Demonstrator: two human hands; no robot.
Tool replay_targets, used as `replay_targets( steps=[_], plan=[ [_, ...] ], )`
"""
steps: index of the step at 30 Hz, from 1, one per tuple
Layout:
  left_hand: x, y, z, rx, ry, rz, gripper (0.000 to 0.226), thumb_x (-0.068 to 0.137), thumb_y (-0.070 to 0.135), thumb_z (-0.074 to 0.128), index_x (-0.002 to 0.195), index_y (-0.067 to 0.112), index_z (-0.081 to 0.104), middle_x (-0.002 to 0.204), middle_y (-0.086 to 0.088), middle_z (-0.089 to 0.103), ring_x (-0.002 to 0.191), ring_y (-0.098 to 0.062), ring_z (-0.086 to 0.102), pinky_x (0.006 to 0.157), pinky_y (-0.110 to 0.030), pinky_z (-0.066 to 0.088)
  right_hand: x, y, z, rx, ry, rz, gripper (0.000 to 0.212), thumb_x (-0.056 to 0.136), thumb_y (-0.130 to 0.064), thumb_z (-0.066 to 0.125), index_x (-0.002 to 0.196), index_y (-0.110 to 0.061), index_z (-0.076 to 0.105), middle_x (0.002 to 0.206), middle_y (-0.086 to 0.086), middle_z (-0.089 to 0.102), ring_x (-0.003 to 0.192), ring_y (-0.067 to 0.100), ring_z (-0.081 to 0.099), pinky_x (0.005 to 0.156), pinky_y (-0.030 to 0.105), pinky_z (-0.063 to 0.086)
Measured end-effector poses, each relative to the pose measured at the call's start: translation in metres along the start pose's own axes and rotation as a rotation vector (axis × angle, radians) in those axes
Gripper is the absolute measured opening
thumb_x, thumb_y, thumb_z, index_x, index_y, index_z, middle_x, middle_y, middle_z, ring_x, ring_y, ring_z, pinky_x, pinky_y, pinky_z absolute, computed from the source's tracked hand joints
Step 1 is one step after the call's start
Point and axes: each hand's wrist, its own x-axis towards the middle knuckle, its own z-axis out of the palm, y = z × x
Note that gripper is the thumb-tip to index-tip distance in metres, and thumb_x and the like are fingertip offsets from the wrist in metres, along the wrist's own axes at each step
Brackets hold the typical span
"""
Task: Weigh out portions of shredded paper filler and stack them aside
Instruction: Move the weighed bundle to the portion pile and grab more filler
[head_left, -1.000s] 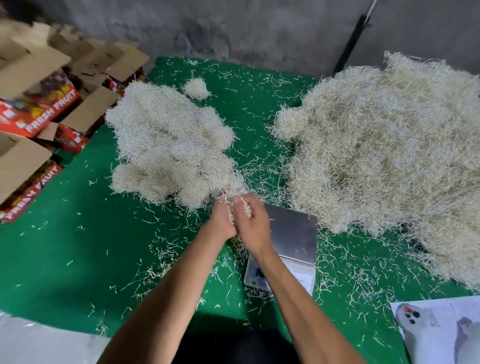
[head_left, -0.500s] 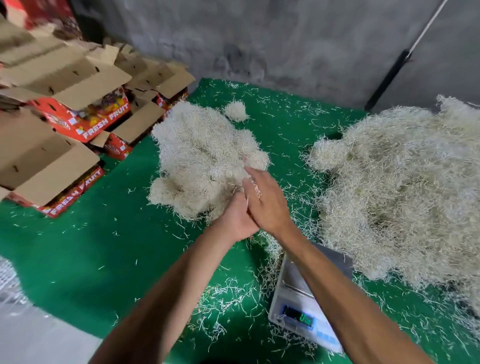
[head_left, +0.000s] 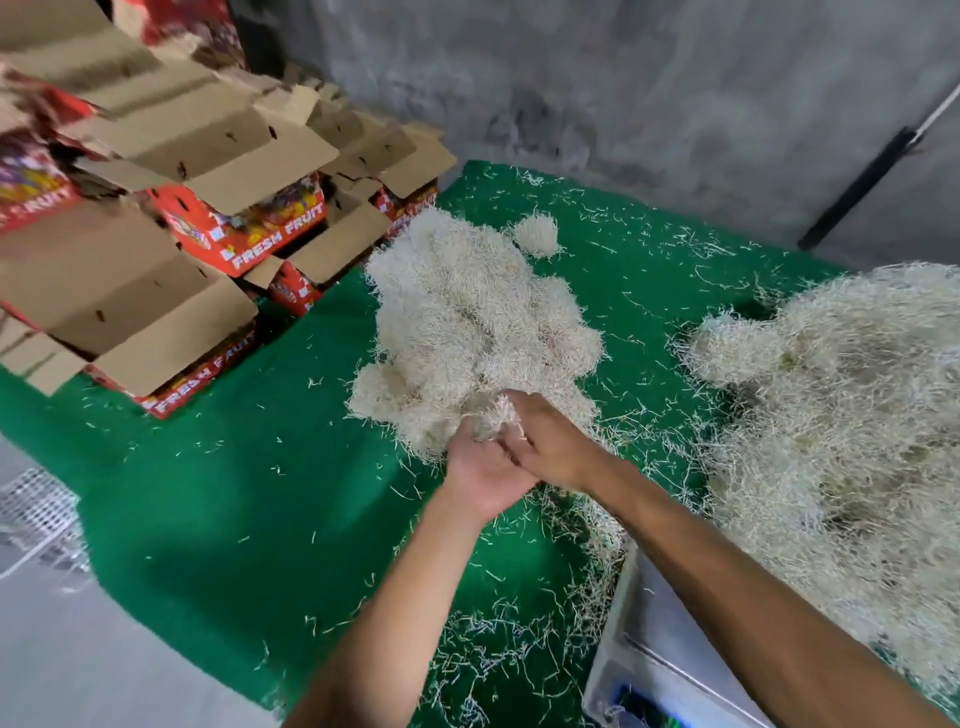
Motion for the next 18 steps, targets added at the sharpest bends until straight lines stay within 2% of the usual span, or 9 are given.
replay_targets(
  steps=[1, 2, 3, 4, 7, 9, 12, 15, 18],
  plan=[
    [-0.001, 0.004, 0.002, -0.128, -0.055, 0.028, 0.066, 0.102, 0.067, 0.017, 0.160, 0.035, 0.017, 0.157, 0.005, 0.044, 0.129, -0.008, 0.057, 0.067, -0.051, 0.058, 0.019, -0.009, -0.012, 0.043, 0.047, 0.035, 0.063, 0.108, -0.040, 0.047, 0.161, -0.018, 0.021, 0.148, 0.022, 0.044, 0.128, 0.029, 0.054, 0.108, 0.041, 0.049],
    [0.001, 0.008, 0.004, -0.184, -0.037, 0.117, 0.074, 0.100, 0.070, 0.011, 0.161, 0.028, 0.018, 0.158, -0.002, 0.042, 0.137, -0.015, 0.051, 0.083, -0.052, 0.057, 0.037, -0.020, -0.027, 0.108, 0.121, 0.050, 0.069, 0.107, -0.047, 0.047, 0.162, -0.019, 0.018, 0.157, 0.021, 0.037, 0.139, 0.030, 0.047, 0.115, 0.044, 0.042],
    [0.001, 0.014, 0.005, -0.104, 0.035, 0.232, 0.081, 0.101, 0.068, 0.012, 0.158, 0.012, 0.026, 0.154, -0.016, 0.044, 0.141, -0.027, 0.046, 0.104, -0.053, 0.048, 0.052, -0.032, -0.043, 0.185, 0.206, 0.043, 0.078, 0.104, -0.055, 0.049, 0.164, -0.019, 0.014, 0.165, 0.017, 0.028, 0.148, 0.030, 0.036, 0.121, 0.045, 0.031],
    [0.001, 0.019, 0.005, -0.044, 0.098, 0.310, 0.083, 0.102, 0.065, 0.015, 0.152, 0.001, 0.034, 0.148, -0.024, 0.048, 0.140, -0.036, 0.044, 0.114, -0.053, 0.038, 0.066, -0.044, -0.061, 0.260, 0.299, 0.023, 0.087, 0.100, -0.062, 0.051, 0.164, -0.019, 0.011, 0.169, 0.013, 0.021, 0.153, 0.028, 0.026, 0.123, 0.044, 0.022],
    [0.003, 0.026, 0.005, 0.050, 0.215, 0.363, 0.075, 0.104, 0.060, 0.021, 0.140, 0.000, 0.048, 0.136, -0.023, 0.060, 0.130, -0.039, 0.053, 0.113, -0.053, 0.040, 0.083, -0.061, -0.110, 0.346, 0.507, 0.012, 0.104, 0.087, -0.083, 0.052, 0.164, -0.023, 0.016, 0.171, 0.003, 0.018, 0.156, 0.022, 0.021, 0.125, 0.047, 0.019],
    [0.002, 0.023, 0.000, 0.141, 0.217, 0.396, 0.067, 0.105, 0.057, 0.026, 0.135, 0.004, 0.056, 0.126, -0.017, 0.069, 0.123, -0.033, 0.060, 0.109, -0.052, 0.044, 0.069, -0.055, -0.122, 0.298, 0.528, 0.041, 0.098, 0.086, -0.089, 0.044, 0.161, -0.028, 0.027, 0.169, -0.001, 0.025, 0.151, 0.021, 0.032, 0.119, 0.049, 0.027],
    [0.012, 0.001, -0.003, 0.306, 0.201, 0.373, 0.053, 0.106, 0.049, 0.036, 0.132, 0.010, 0.059, 0.118, -0.011, 0.074, 0.118, -0.027, 0.065, 0.106, -0.049, 0.048, 0.025, -0.013, -0.110, 0.250, 0.484, 0.154, 0.078, 0.095, -0.080, 0.037, 0.150, -0.025, 0.048, 0.154, 0.002, 0.051, 0.123, 0.020, 0.060, 0.104, 0.045, 0.045],
    [0.032, -0.033, 0.005, 0.489, 0.168, 0.306, 0.047, 0.107, 0.046, 0.038, 0.132, 0.012, 0.059, 0.122, -0.008, 0.073, 0.119, -0.025, 0.065, 0.108, -0.048, 0.046, -0.029, 0.041, -0.085, 0.261, 0.457, 0.265, 0.060, 0.104, -0.063, 0.040, 0.142, -0.018, 0.056, 0.137, 0.009, 0.064, 0.095, 0.014, 0.065, 0.084, 0.033, 0.049],
    [0.058, -0.072, 0.018, 0.617, 0.110, 0.233, 0.050, 0.107, 0.045, 0.036, 0.137, 0.011, 0.057, 0.127, -0.008, 0.070, 0.121, -0.025, 0.063, 0.110, -0.048, 0.045, -0.085, 0.090, -0.062, 0.324, 0.485, 0.387, 0.052, 0.105, -0.053, 0.046, 0.142, -0.016, 0.054, 0.132, 0.011, 0.066, 0.097, 0.016, 0.063, 0.087, 0.037, 0.053]
  ],
)
